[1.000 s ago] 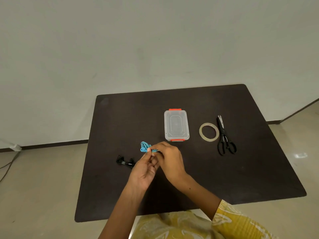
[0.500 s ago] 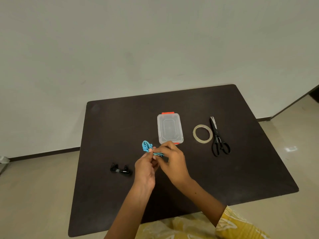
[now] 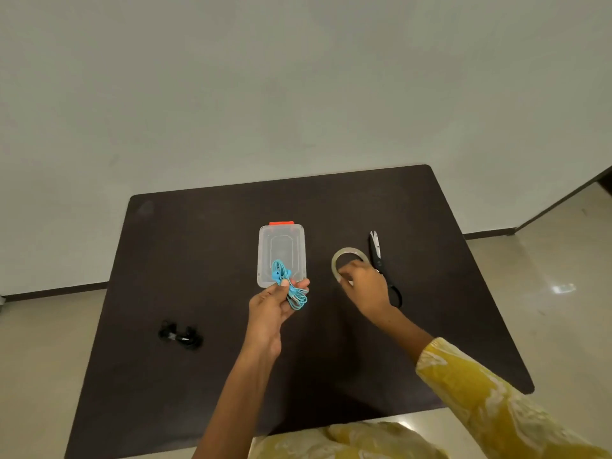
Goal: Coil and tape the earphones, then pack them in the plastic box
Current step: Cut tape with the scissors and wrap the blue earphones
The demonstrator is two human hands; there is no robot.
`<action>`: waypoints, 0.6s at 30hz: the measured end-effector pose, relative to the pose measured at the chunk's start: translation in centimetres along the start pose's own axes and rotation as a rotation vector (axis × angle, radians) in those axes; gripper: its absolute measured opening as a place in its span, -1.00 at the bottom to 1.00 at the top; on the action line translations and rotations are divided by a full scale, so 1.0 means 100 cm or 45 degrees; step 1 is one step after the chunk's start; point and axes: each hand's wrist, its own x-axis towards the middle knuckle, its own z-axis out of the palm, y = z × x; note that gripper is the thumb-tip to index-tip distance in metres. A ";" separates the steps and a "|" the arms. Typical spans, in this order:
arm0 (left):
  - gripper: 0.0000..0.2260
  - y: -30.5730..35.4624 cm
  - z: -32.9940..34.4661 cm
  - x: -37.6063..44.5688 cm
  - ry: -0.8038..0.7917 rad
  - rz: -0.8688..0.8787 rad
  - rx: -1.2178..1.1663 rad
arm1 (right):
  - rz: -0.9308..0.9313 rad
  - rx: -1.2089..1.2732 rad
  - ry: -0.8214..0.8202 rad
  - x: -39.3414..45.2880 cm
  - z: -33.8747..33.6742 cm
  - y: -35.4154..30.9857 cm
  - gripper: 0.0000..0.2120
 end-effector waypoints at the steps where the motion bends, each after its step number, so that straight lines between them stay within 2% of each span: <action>1: -0.80 -0.003 0.006 0.000 0.011 -0.005 -0.002 | -0.032 -0.109 -0.066 0.006 0.004 0.005 -0.76; 4: -0.78 -0.010 0.019 -0.001 0.043 -0.038 -0.040 | -0.105 -0.370 -0.273 0.014 0.019 0.014 -0.64; 6: -0.81 -0.013 0.026 -0.001 0.055 -0.057 -0.103 | -0.146 -0.477 -0.325 0.015 0.028 0.020 -0.65; 11: -0.83 -0.018 0.034 -0.003 0.068 -0.040 -0.175 | -0.301 -0.545 -0.298 0.007 0.037 0.037 -0.65; 15: -0.85 -0.019 0.034 -0.003 0.071 -0.045 -0.176 | -0.374 -0.463 -0.267 -0.007 0.027 0.041 -0.68; 18: -0.85 -0.017 0.029 0.000 0.062 -0.056 -0.166 | -0.523 -0.306 -0.108 -0.023 0.003 0.034 -0.71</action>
